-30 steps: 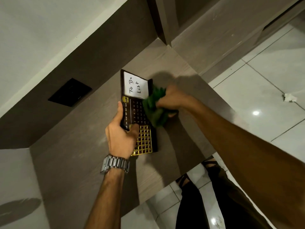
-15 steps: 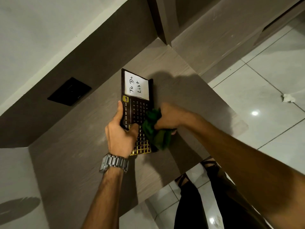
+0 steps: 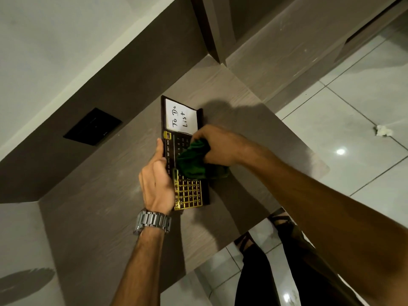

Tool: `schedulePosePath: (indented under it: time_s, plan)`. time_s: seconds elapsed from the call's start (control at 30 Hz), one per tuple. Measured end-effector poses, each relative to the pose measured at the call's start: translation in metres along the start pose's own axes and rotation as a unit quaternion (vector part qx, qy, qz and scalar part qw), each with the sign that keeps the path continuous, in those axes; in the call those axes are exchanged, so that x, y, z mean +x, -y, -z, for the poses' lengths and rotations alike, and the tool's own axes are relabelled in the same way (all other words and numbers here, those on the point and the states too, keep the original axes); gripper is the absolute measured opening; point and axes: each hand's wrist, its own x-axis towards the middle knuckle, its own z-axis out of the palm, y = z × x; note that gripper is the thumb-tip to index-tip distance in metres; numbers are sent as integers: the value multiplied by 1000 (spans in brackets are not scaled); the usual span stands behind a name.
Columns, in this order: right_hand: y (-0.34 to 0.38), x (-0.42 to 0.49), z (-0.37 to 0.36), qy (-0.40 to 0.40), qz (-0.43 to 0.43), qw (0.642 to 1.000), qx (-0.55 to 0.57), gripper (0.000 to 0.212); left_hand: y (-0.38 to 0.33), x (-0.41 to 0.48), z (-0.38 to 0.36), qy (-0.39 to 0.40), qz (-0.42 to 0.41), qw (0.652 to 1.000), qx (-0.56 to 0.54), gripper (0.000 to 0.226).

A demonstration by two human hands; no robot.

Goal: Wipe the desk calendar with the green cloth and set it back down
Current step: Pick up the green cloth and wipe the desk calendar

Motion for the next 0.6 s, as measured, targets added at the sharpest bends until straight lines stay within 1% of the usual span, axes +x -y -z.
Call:
schedulePosePath:
  time_s: [0.07, 0.1, 0.13, 0.2, 0.23, 0.3, 0.33, 0.37, 0.4, 0.43, 0.47, 0.5, 0.57, 0.6]
  plan:
    - [12, 7, 5, -29, 69, 992, 100, 34, -1, -1, 0, 0, 23, 999, -35, 39]
    - [19, 10, 9, -48, 94, 983, 149, 28, -4, -2, 0, -9, 38, 997, -59, 47]
    - [23, 11, 11, -77, 110, 976, 170, 25, -6, -3, -1, -21, 52, 995, -80, 59]
    - [24, 10, 9, -129, 111, 973, 158, 25, -9, -5, -1, -37, 58, 995, -77, 80]
    - [21, 8, 5, -127, 106, 975, 147, 27, -10, -6, -1, -37, 59, 995, -75, 86]
    - [15, 5, -1, -61, 99, 986, 123, 29, -11, -4, -1, -40, 67, 994, -78, 91]
    - [13, 5, -1, -47, 94, 987, 121, 30, -10, -4, -1, -43, 64, 994, -73, 92]
    - [11, 9, 2, -71, 83, 985, 130, 31, -10, -5, -1, -42, 56, 995, -73, 91]
    - [8, 13, 6, -130, 66, 979, 141, 34, -12, -6, 0, -37, 46, 995, -79, 86]
    - [4, 16, 11, -207, 50, 966, 150, 37, -17, -7, -2, -27, 36, 996, -79, 75]
    - [2, 19, 15, -260, 45, 951, 158, 39, -20, -7, -4, -15, 27, 997, -72, 64]
    - [3, 21, 15, -271, 50, 948, 161, 37, -21, -7, -4, -11, 20, 998, -65, 58]
    - [7, 24, 11, -196, 83, 964, 159, 32, -20, -6, -2, -25, 12, 999, -45, 66]
    - [8, 25, 8, -172, 90, 968, 157, 30, -19, -6, -1, -33, 17, 998, -43, 70]
